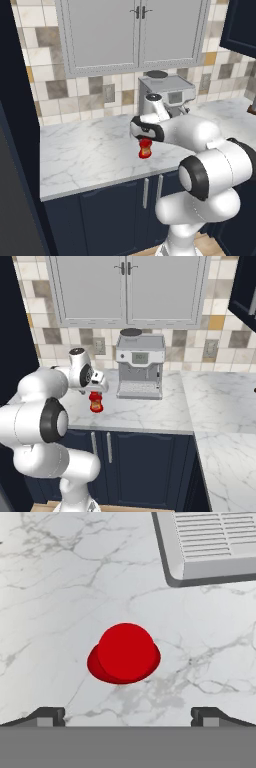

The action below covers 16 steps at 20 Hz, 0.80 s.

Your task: Place the ketchup and mayonnaise from the counter to the top shelf of the fridge. If the existing items in the fridge are on the top shelf, move them to other shelves.

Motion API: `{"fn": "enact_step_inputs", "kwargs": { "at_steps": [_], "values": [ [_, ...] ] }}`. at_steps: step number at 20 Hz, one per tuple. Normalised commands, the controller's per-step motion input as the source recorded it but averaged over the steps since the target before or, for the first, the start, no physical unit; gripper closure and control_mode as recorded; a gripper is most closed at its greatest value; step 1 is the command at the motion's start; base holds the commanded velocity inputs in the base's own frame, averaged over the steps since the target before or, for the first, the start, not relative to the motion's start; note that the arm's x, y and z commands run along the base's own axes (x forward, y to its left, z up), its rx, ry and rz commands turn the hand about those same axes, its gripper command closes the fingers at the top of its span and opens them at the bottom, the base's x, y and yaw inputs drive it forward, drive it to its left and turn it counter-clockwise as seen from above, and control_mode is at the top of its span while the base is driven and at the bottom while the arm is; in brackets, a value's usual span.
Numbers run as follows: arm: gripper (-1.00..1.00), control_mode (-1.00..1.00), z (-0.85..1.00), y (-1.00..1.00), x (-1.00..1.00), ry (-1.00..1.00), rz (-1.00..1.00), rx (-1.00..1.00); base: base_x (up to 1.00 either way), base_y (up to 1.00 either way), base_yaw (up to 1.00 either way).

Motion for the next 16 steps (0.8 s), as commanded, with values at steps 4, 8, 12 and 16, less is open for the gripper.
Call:
{"fn": "enact_step_inputs", "kwargs": {
  "at_steps": [4,8,12,16],
  "values": [
    [-1.00,-1.00,-0.34,0.00,0.06,-0.18,0.00,0.00,0.00,0.00,0.00],
    [-1.00,-1.00,-0.16,0.00,0.11,-0.14,0.00,0.00,0.00,0.00,0.00],
    [-1.00,-1.00,-0.06,0.00,0.17,-0.03,0.00,0.00,0.00,0.00,0.00],
    [-1.00,-1.00,-0.05,0.00,0.20,-0.01,0.00,0.00,0.00,0.00,0.00]
  ]
}}
